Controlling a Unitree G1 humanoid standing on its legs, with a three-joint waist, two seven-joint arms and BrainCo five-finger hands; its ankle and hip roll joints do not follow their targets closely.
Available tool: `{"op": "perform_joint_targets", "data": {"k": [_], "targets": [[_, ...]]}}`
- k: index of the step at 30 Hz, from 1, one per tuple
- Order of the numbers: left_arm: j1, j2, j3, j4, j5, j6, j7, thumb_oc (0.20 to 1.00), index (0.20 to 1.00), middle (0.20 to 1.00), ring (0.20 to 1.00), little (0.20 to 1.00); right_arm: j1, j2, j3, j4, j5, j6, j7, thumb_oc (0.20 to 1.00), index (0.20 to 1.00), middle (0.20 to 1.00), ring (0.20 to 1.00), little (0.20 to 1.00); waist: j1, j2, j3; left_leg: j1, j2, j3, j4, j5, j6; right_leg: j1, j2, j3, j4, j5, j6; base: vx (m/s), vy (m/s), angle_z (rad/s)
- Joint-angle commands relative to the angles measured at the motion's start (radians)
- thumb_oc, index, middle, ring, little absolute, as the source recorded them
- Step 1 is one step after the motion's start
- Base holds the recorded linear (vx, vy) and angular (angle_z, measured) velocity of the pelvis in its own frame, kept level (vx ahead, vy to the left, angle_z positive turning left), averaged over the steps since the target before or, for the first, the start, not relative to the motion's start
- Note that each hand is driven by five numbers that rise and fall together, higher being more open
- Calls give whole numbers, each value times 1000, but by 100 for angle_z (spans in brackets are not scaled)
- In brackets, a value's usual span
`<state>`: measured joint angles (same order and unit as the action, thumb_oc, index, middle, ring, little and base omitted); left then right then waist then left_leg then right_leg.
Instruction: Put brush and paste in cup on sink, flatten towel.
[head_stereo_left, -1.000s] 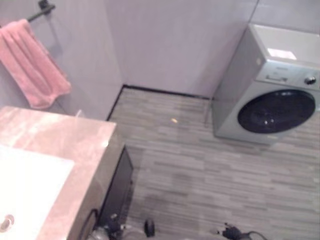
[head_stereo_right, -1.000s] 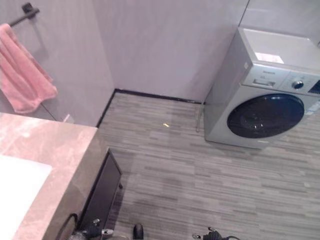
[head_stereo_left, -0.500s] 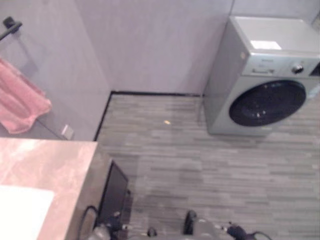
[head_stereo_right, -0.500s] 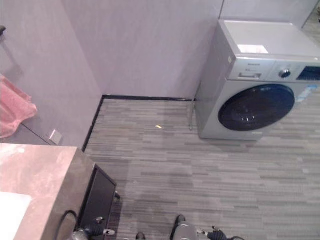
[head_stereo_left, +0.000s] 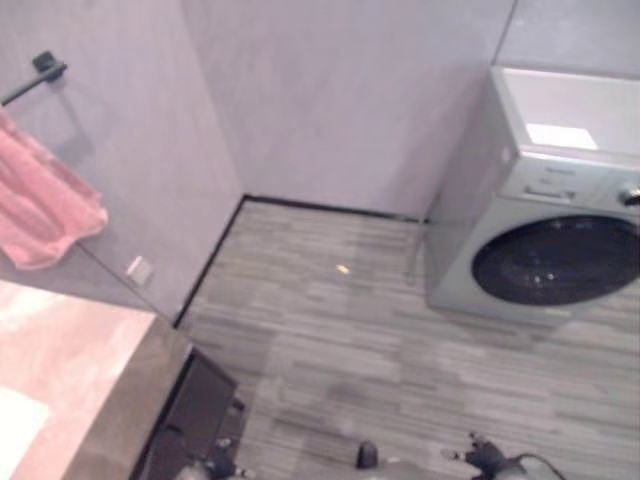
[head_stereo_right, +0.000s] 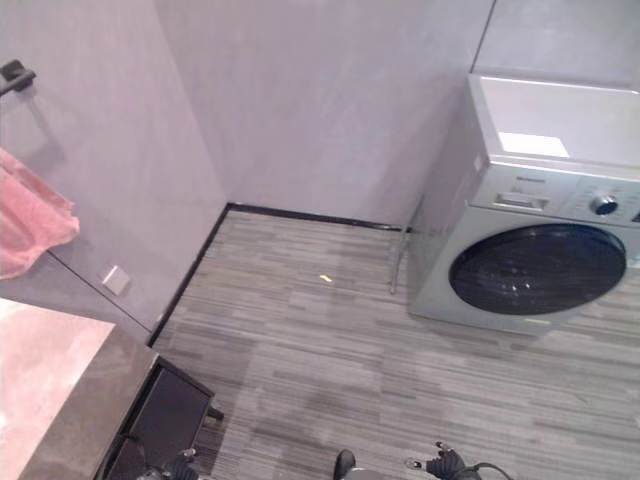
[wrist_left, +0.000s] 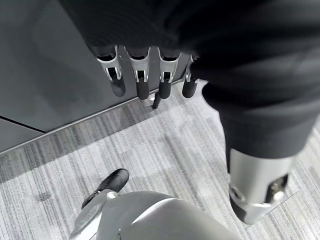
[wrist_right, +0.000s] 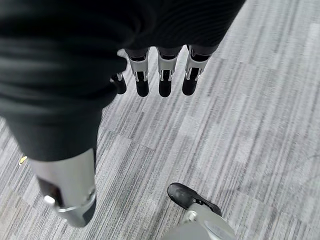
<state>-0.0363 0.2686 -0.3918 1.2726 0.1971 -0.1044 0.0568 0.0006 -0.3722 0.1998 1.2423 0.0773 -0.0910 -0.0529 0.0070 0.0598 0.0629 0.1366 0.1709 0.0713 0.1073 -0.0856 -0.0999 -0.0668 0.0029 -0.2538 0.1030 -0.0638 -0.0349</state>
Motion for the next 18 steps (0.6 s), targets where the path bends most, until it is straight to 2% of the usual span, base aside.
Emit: {"op": "perform_joint_targets", "data": {"k": [1,2,3,4,5,6,7,8,9,10,11,12,13,14,15,16,17,18], "targets": [[-53,15,-30,-17,6,-16,13,1000,1000,1000,1000,1000,10,3,13,59,-44,-1,-15,1000,1000,1000,1000,1000,8,-42,25,-21,-144,20,187,97,46,-9,3,59,56,-6,59,215,-190,4],[-53,15,-30,-17,6,-16,13,1000,1000,1000,1000,1000,10,4,13,59,-44,-1,-15,1000,1000,1000,1000,1000,7,-41,24,-27,-142,18,196,93,45,-10,4,58,55,-6,58,218,-288,-6],[-62,18,-36,-27,1,-13,12,1000,1000,1000,1000,1000,12,-2,12,59,-39,2,-20,1000,1000,1000,1000,1000,17,-54,49,-143,-119,16,408,157,38,23,17,57,44,-24,32,164,-270,-9],[-71,21,-41,-31,2,-12,13,1000,1000,1000,1000,1000,12,-7,13,57,-39,4,-24,1000,1000,1000,1000,1000,23,-64,68,-185,-110,25,485,176,38,39,20,56,45,-32,21,163,-268,-5],[-71,21,-41,-30,2,-12,13,1000,1000,1000,1000,1000,12,-7,13,57,-39,4,-24,1000,1000,1000,1000,1000,23,-62,69,-189,-108,23,492,173,38,39,22,54,45,-33,20,204,-265,-11],[-90,24,-43,-46,-9,-6,15,1000,1000,1000,1000,1000,4,-21,7,82,-35,15,-34,1000,1000,1000,1000,1000,37,-81,97,-319,-114,60,475,116,55,69,3,23,39,-45,14,144,-169,-1],[-90,24,-43,-46,-9,-6,15,1000,1000,1000,1000,1000,4,-21,7,83,-35,15,-34,1000,1000,1000,1000,1000,35,-82,96,-318,-116,58,473,116,55,69,2,21,38,-46,15,226,-194,37],[-89,22,-39,-46,-4,-9,13,1000,1000,1000,1000,1000,7,-29,2,99,-39,19,-42,1000,1000,1000,1000,1000,37,-84,96,-364,-141,81,368,90,60,89,-8,6,14,-45,24,138,-36,68],[-86,20,-40,-45,-1,-11,14,1000,1000,1000,1000,1000,7,-29,-1,103,-39,18,-46,1000,1000,1000,1000,1000,39,-86,95,-381,-144,86,316,78,63,98,-12,0,2,-42,29,224,-34,65],[-79,16,-43,-40,3,-14,13,1000,1000,1000,1000,1000,13,-29,-4,109,-40,16,-49,1000,1000,1000,1000,1000,39,-90,91,-372,-154,100,188,84,68,110,-20,-7,-11,-47,38,261,11,39],[-72,16,-41,-36,7,-15,14,1000,1000,1000,1000,1000,18,-32,-8,113,-43,15,-51,1000,1000,1000,1000,1000,37,-80,86,-370,-155,117,23,141,51,122,-14,-21,-19,-51,42,322,39,27],[-68,16,-40,-34,8,-14,13,1000,1000,1000,1000,1000,20,-31,-8,111,-42,13,-48,1000,1000,1000,1000,1000,39,-77,83,-347,-153,117,-80,169,50,137,-13,-26,-18,-56,46,233,35,20],[-68,16,-40,-34,8,-14,13,1000,1000,1000,1000,1000,20,-31,-8,111,-42,13,-48,1000,1000,1000,1000,1000,39,-78,85,-343,-154,118,-86,171,50,139,-14,-26,-18,-56,46,266,35,0],[-62,15,-34,-26,3,-13,14,1000,1000,1000,1000,1000,20,-30,-6,112,-44,11,-49,1000,1000,1000,1000,1000,35,-73,79,-337,-146,124,-176,190,46,152,-10,-32,-20,-67,49,467,82,-12],[-43,7,-15,-14,-5,-10,10,1000,1000,1000,1000,1000,18,-20,-3,115,-43,13,-45,1000,1000,1000,1000,1000,35,-74,69,-342,-136,141,-195,170,40,187,-13,-26,-16,-87,63,788,168,-27],[-16,-2,15,4,-18,-7,11,1000,1000,1000,1000,1000,14,0,13,115,-54,17,-38,1000,1000,1000,1000,1000,43,-73,46,-310,-141,138,-195,199,57,216,-10,-7,-1,-113,71,861,218,-41],[-4,-7,30,22,-30,-4,10,1000,1000,1000,1000,1000,13,14,17,117,-50,12,-37,1000,1000,1000,1000,1000,57,-81,30,-312,-169,83,-170,199,73,230,-24,5,24,-124,77,678,216,-58],[-3,-6,40,26,-40,-6,14,1000,1000,1000,1000,1000,8,20,12,111,-44,11,-35,1000,1000,1000,1000,1000,58,-86,26,-314,-181,79,-152,190,80,226,-39,5,62,-121,82,562,225,-51]]}}
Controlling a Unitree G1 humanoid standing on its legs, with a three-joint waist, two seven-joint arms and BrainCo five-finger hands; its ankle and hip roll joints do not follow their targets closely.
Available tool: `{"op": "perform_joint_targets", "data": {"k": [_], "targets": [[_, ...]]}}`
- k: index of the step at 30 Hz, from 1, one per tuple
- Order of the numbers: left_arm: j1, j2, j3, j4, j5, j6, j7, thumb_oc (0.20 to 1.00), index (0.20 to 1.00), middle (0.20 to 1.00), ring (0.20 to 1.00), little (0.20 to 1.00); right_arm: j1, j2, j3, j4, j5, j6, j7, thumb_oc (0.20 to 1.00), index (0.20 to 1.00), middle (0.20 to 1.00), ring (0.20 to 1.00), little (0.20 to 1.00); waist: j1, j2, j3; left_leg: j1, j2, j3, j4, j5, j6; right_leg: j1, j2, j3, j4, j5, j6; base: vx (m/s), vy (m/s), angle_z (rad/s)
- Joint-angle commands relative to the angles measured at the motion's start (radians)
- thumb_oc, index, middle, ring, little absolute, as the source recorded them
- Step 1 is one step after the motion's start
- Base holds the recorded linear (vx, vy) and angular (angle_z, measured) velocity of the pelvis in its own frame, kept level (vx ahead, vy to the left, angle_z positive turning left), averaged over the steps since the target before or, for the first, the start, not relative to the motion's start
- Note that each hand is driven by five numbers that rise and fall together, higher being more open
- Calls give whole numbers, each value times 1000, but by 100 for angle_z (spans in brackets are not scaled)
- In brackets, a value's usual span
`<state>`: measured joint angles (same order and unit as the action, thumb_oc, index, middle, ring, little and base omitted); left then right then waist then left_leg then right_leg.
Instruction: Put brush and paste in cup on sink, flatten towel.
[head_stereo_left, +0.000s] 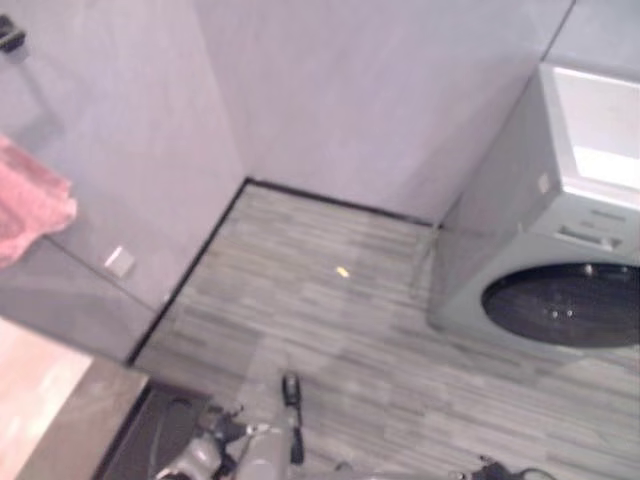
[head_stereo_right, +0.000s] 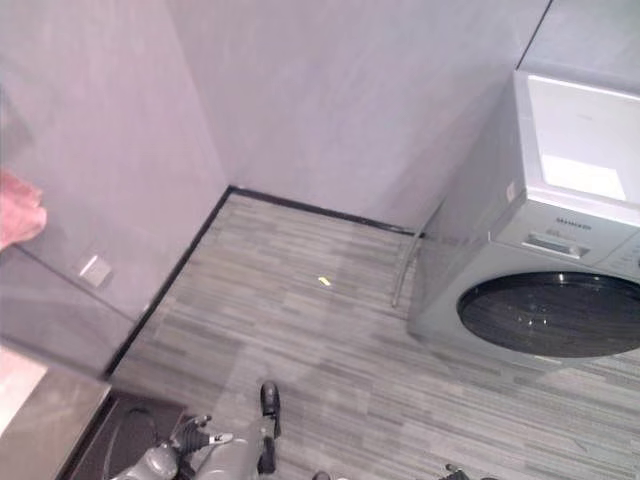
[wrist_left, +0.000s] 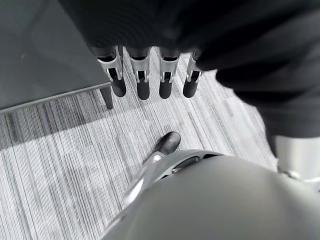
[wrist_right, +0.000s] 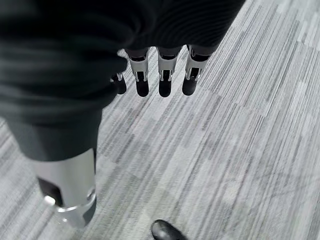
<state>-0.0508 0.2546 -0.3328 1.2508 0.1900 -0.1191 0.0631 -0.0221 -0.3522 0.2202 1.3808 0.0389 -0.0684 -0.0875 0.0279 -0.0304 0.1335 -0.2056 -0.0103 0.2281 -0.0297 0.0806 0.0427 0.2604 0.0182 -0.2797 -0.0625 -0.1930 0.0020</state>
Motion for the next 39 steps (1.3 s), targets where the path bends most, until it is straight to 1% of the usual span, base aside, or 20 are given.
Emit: {"op": "perform_joint_targets", "data": {"k": [1,3,4,6,7,13,15,18,19,23,24,25,27,28,31,33,35,37,38,39], "targets": [[16,7,-10,57,-43,8,1,1000,1000,1000,1000,1000,32,8,-25,-38,13,-16,5,1000,1000,1000,1000,1000,44,-12,-57,20,-23,-73,29,-11,-42,-109,-87,33,304,36,66,460,219,-46],[21,10,-1,50,-56,7,-2,1000,1000,1000,1000,1000,35,12,-31,-49,23,-19,8,1000,1000,1000,1000,1000,46,-21,-55,22,-37,-63,59,-35,-27,-128,-107,42,357,79,77,370,206,-18],[36,5,3,48,-57,3,-13,1000,1000,1000,1000,1000,51,29,-23,-70,20,-22,28,1000,1000,1000,1000,1000,53,-32,-64,42,-68,-48,92,-77,0,-148,-144,61,434,190,108,431,268,4],[39,4,-4,45,-56,1,-12,1000,1000,1000,1000,1000,50,33,-10,-82,13,-23,31,1000,1000,1000,1000,1000,53,-34,-67,52,-82,-50,98,-92,13,-157,-155,72,465,238,115,424,272,17],[35,7,-10,33,-56,1,-14,1000,1000,1000,1000,1000,46,43,24,-116,-11,-26,41,1000,1000,1000,1000,1000,60,-35,-68,85,-104,-56,102,-123,37,-164,-180,82,515,313,124,368,252,37],[21,35,4,13,-77,3,-9,1000,1000,1000,1000,1000,37,39,19,-137,5,-27,46,1000,1000,1000,1000,1000,71,-42,-69,149,-148,-97,95,-170,84,-211,-217,86,698,418,142,294,183,19],[13,42,2,-6,-90,0,-8,1000,1000,1000,1000,1000,35,42,33,-151,2,-31,49,1000,1000,1000,1000,1000,69,-33,-66,174,-147,-118,90,-180,94,-251,-208,100,737,382,127,243,139,20],[-6,47,-1,6,-98,-3,2,1000,1000,1000,1000,1000,30,49,65,-159,-14,-41,57,1000,1000,1000,1000,1000,65,5,-47,237,-99,-151,48,-158,68,-380,-156,73,627,127,63,180,17,24],[-9,47,-3,10,-97,-3,4,1000,1000,1000,1000,1000,31,50,67,-158,-11,-42,57,1000,1000,1000,1000,1000,62,8,-40,247,-93,-166,50,-160,64,-392,-134,94,580,111,63,163,-88,31],[-17,51,-9,34,-86,-8,6,1000,1000,1000,1000,1000,31,53,69,-145,-17,-42,54,1000,1000,1000,1000,1000,61,13,-31,270,-75,-204,49,-166,42,-399,-85,171,325,153,75,179,-105,60],[-22,48,-6,53,-97,-10,10,1000,1000,1000,1000,1000,30,50,66,-126,-24,-37,57,1000,1000,1000,1000,1000,56,10,-25,282,-72,-260,57,-165,25,-415,-67,275,224,205,88,227,-206,58],[-24,46,-10,61,-100,-12,7,1000,1000,1000,1000,1000,32,49,64,-115,-31,-33,59,1000,1000,1000,1000,1000,53,5,-24,272,-74,-292,76,-171,19,-435,-61,344,205,230,92,285,-263,59],[-24,45,-13,62,-99,-13,5,1000,1000,1000,1000,1000,33,50,64,-109,-35,-31,60,1000,1000,1000,1000,1000,53,0,-24,272,-72,-307,84,-177,14,-443,-63,351,211,238,97,204,-221,130],[-28,48,-10,70,-90,-8,3,1000,1000,1000,1000,1000,38,58,58,-85,-41,-26,63,1000,1000,1000,1000,1000,51,-24,-35,275,-66,-367,99,-187,0,-399,-60,328,198,207,85,340,-379,196],[-20,44,11,78,-109,-6,6,1000,1000,1000,1000,1000,60,49,32,-57,-27,-30,60,1000,1000,1000,1000,1000,51,-34,-52,281,-34,-396,108,-174,-29,-359,-58,247,184,185,64,312,-375,174],[-18,43,33,68,-138,-7,8,1000,1000,1000,1000,1000,65,45,7,-53,2,-32,54,1000,1000,1000,1000,1000,42,-38,-60,261,-14,-380,107,-161,-39,-340,-68,175,181,173,57,161,-257,117],[-31,40,32,59,-144,-7,11,1000,1000,1000,1000,1000,53,29,-16,-48,21,-32,40,1000,1000,1000,1000,1000,22,-40,-59,232,15,-287,98,-154,-38,-328,-84,107,188,155,53,79,-185,103],[-34,38,31,55,-144,-4,12,1000,1000,1000,1000,1000,49,22,-20,-47,26,-30,36,1000,1000,1000,1000,1000,18,-40,-59,228,26,-246,93,-158,-39,-322,-86,93,183,149,51,79,-126,80],[-76,105,49,79,-115,-3,-27,1000,1000,1000,1000,1000,-65,-411,-204,37,94,4,144,1000,1000,1000,1000,1000,25,-52,-81,243,42,-185,72,-155,-52,-283,-87,41,153,147,50,92,-111,86],[-66,72,22,40,-122,-11,-6,1000,1000,1000,1000,1000,19,-125,-78,-24,63,-28,61,1000,1000,1000,1000,1000,12,-45,-69,239,53,-120,70,-147,-48,-274,-94,18,150,146,51,91,-111,73]]}}
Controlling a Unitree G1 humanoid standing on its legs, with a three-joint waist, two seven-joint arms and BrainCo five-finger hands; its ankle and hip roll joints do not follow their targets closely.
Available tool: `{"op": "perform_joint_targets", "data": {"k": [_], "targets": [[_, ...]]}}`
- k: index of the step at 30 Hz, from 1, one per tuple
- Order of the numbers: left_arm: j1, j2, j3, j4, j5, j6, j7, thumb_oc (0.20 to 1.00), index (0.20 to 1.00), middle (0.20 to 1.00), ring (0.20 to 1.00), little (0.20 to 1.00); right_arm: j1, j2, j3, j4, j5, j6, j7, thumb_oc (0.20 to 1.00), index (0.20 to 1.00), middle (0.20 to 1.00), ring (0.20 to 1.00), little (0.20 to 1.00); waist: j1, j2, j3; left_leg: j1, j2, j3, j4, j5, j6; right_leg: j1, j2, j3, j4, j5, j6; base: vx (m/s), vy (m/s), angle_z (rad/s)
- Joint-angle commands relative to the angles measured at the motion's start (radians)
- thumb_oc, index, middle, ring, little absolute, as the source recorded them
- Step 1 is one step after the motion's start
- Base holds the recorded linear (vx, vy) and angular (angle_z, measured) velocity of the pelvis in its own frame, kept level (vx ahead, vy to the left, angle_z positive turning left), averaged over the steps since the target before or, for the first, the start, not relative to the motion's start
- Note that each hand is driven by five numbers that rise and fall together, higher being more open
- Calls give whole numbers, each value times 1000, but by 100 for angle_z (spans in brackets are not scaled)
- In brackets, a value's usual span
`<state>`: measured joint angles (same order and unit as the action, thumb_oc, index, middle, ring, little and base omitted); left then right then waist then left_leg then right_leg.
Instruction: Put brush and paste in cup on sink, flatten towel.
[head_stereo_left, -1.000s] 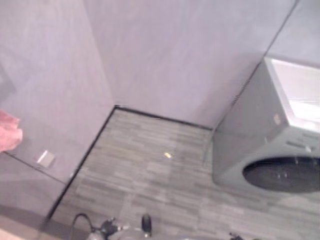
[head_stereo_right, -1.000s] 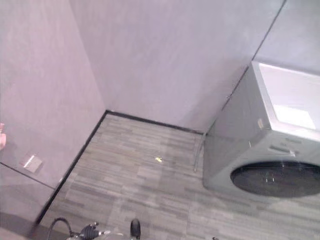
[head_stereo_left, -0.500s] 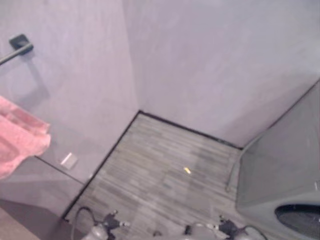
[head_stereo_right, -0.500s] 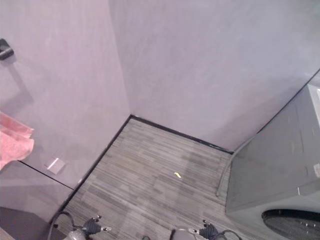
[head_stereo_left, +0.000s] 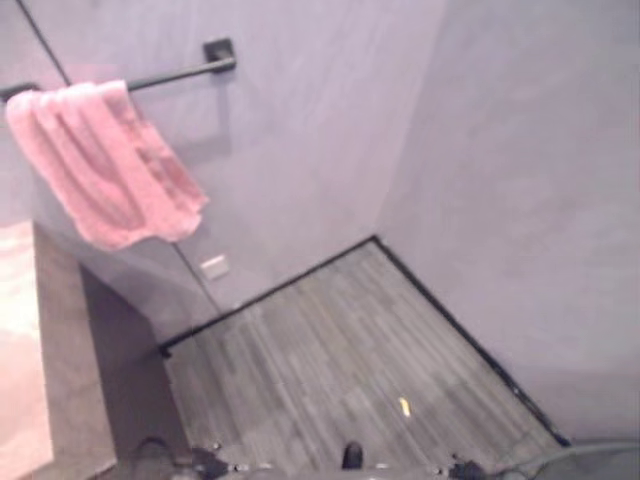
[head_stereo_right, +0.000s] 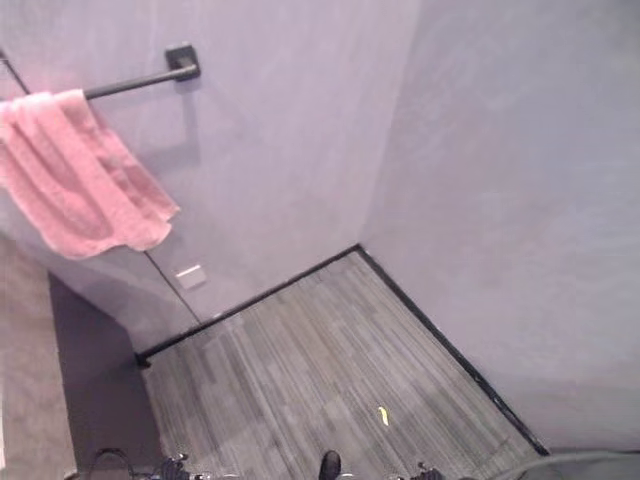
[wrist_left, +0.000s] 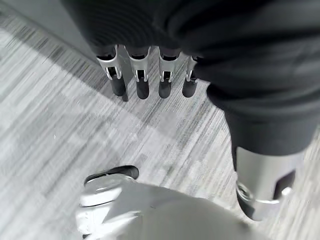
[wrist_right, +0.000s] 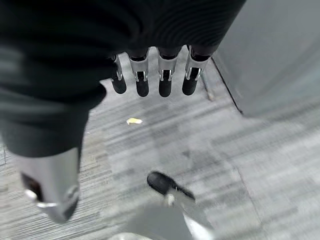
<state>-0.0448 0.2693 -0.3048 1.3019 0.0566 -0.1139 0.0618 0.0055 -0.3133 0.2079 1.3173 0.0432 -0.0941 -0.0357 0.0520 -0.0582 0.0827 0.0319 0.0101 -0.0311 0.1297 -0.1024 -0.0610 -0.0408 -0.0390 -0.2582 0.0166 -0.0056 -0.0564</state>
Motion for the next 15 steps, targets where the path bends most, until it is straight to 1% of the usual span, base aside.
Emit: {"op": "perform_joint_targets", "data": {"k": [1,2,3,5,6,9,10,11,12,14,15], "targets": [[-72,58,-6,-11,11,-16,-5,1000,1000,1000,1000,1000,-8,-164,-66,40,58,-2,9,1000,1000,1000,1000,1000,-13,-18,-20,-1,32,138,-89,37,56,25,-37,-4,71,-41,109,-78,33,64],[-49,43,9,-21,-9,-19,22,1000,1000,1000,1000,1000,69,-41,-10,-50,49,-20,-10,1000,1000,1000,1000,1000,-47,-9,-18,4,45,261,-114,45,51,10,-36,4,73,-38,115,-52,49,69],[-48,39,15,-17,-19,-20,30,1000,1000,1000,1000,1000,76,-41,-14,-58,47,-21,-14,1000,1000,1000,1000,1000,-70,-10,-16,11,54,323,-121,47,43,14,-38,-2,73,-39,124,-62,63,63],[-50,46,26,-16,-25,-18,29,1000,1000,1000,1000,1000,90,-43,-11,-75,45,-24,-4,1000,1000,1000,1000,1000,-93,-11,-16,21,63,427,-137,52,39,19,-44,-30,70,-38,129,-22,49,38],[-51,48,33,-14,-30,-16,32,1000,1000,1000,1000,1000,105,-43,-10,-93,51,-28,1,1000,1000,1000,1000,1000,-107,-9,-16,17,66,497,-134,56,38,23,-52,-61,68,-37,132,-48,58,49],[-60,47,27,-14,-24,-14,32,1000,1000,1000,1000,1000,124,-31,-2,-107,46,-29,-2,1000,1000,1000,1000,1000,-141,-7,-12,-18,78,641,-100,58,35,23,-68,-128,71,-32,130,-68,62,98],[-60,47,27,-14,-24,-14,32,1000,1000,1000,1000,1000,124,-31,-2,-107,46,-29,-2,1000,1000,1000,1000,1000,-142,-7,-13,-20,79,640,-97,56,35,22,-68,-129,71,-32,130,-16,125,104],[-49,43,31,-14,-22,-15,34,1000,1000,1000,1000,1000,116,-27,9,-111,27,-23,-7,1000,1000,1000,1000,1000,-132,0,-11,-31,61,590,-94,41,40,27,-70,-143,75,-40,129,32,144,45],[-46,41,32,-10,-19,-13,34,1000,1000,1000,1000,1000,112,-19,12,-109,22,-23,-9,1000,1000,1000,1000,1000,-135,3,-12,-28,55,578,-106,34,45,34,-74,-153,78,-42,133,54,206,24],[-31,36,38,-5,-20,-15,34,1000,1000,1000,1000,1000,99,-11,11,-110,10,-20,-18,1000,1000,1000,1000,1000,-124,4,-10,-30,42,544,-106,25,57,42,-87,-154,92,-37,140,57,193,29],[-23,35,46,-1,-23,-13,31,1000,1000,1000,1000,1000,90,-9,6,-111,14,-20,-20,1000,1000,1000,1000,1000,-118,5,-11,-24,34,537,-117,21,66,44,-94,-153,101,-34,144,67,222,34]]}}
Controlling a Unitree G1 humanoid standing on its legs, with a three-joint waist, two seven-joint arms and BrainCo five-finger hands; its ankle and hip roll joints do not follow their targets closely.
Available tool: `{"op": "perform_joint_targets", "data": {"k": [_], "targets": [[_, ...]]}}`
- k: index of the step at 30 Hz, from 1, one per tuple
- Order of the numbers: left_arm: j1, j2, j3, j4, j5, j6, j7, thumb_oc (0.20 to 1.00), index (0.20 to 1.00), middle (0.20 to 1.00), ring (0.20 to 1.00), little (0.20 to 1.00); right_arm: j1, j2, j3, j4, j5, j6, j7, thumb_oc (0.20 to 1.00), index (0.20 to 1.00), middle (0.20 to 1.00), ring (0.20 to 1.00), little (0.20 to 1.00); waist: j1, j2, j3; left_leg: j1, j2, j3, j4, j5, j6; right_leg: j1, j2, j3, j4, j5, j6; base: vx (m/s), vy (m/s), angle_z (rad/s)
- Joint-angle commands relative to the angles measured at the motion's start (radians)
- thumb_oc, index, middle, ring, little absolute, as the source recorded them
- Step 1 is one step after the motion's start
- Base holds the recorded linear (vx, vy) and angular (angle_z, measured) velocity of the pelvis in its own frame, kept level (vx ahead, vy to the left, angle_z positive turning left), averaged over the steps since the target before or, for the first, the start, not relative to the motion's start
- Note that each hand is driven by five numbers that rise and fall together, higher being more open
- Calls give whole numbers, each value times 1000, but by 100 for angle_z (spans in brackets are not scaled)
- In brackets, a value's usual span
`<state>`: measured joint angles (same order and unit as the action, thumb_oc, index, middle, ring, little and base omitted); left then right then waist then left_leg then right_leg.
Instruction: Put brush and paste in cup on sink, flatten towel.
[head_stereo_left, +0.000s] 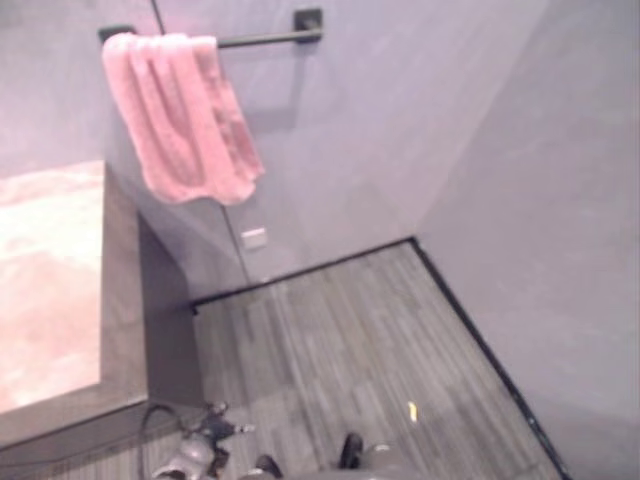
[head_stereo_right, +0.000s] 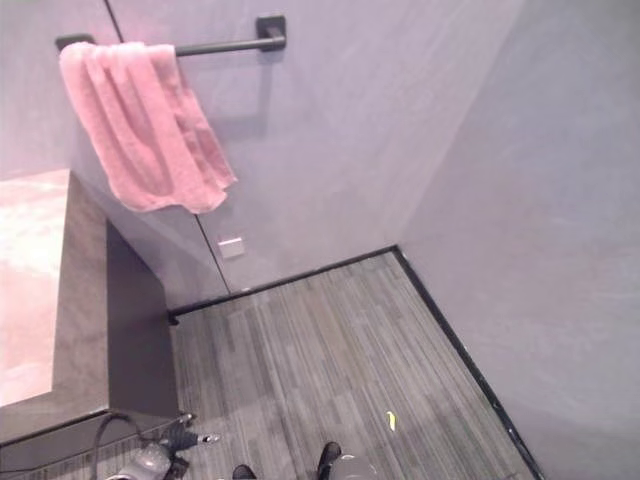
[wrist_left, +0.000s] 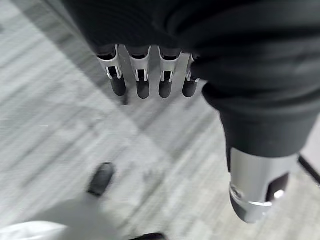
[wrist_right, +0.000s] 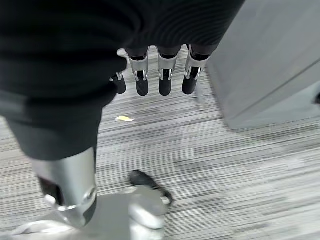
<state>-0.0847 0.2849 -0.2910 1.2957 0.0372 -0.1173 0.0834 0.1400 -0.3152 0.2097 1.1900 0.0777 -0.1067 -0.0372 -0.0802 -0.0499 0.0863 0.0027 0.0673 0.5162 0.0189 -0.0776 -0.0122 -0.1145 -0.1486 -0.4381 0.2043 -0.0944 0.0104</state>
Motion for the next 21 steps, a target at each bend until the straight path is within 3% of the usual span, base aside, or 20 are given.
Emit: {"op": "perform_joint_targets", "data": {"k": [1,6,7,9,11,12,14,16,17,21], "targets": [[25,18,38,12,-4,-10,10,1000,1000,1000,1000,1000,-50,0,6,9,-22,-9,-20,1000,1000,1000,1000,1000,19,-2,-16,17,-34,-13,-20,-7,29,117,5,30,-69,57,82,73,226,11],[36,17,40,21,1,-6,4,1000,1000,1000,1000,1000,-61,14,29,-25,-37,-9,-15,1000,1000,1000,1000,1000,31,6,-18,51,-72,-42,-66,-13,59,108,-32,29,7,85,104,53,201,13],[38,16,37,23,0,-8,1,1000,1000,1000,1000,1000,-65,20,29,-31,-28,-10,-14,1000,1000,1000,1000,1000,32,12,-16,65,-85,-57,-79,-16,71,98,-51,33,55,113,113,54,257,38],[35,17,25,22,7,-6,-2,1000,1000,1000,1000,1000,-76,27,37,-37,-25,-9,-14,1000,1000,1000,1000,1000,21,20,-2,97,-110,-92,-106,-19,92,57,-79,80,182,170,131,41,279,45],[30,20,14,20,10,-6,-3,1000,1000,1000,1000,1000,-84,32,46,-44,-25,-10,-16,1000,1000,1000,1000,1000,3,24,10,108,-117,-122,-106,-21,99,13,-58,171,255,178,130,4,114,63],[28,23,8,22,15,-6,-3,1000,1000,1000,1000,1000,-87,31,53,-51,-24,-12,-15,1000,1000,1000,1000,1000,-9,26,10,112,-118,-139,-106,-21,99,-9,-22,237,274,158,121,26,68,60],[26,30,1,19,22,-7,-2,1000,1000,1000,1000,1000,-81,30,53,-74,-8,-18,-14,1000,1000,1000,1000,1000,-13,31,13,124,-119,-152,-106,-18,96,-38,31,306,261,120,103,35,51,37],[27,32,0,23,26,-9,0,1000,1000,1000,1000,1000,-76,33,52,-81,-1,-20,-15,1000,1000,1000,1000,1000,-8,32,15,127,-117,-150,-106,-19,96,-38,30,300,233,117,100,34,36,35],[27,38,3,31,26,-8,6,1000,1000,1000,1000,1000,-73,35,51,-105,-2,-25,-24,1000,1000,1000,1000,1000,0,35,12,126,-109,-137,-106,-27,93,-49,21,278,137,129,105,56,32,13],[24,34,9,31,18,-10,12,1000,1000,1000,1000,1000,-61,33,44,-125,-9,-26,-27,1000,1000,1000,1000,1000,-2,34,20,138,-108,-142,-106,-33,88,-63,34,321,-31,206,133,75,-3,-9]]}}
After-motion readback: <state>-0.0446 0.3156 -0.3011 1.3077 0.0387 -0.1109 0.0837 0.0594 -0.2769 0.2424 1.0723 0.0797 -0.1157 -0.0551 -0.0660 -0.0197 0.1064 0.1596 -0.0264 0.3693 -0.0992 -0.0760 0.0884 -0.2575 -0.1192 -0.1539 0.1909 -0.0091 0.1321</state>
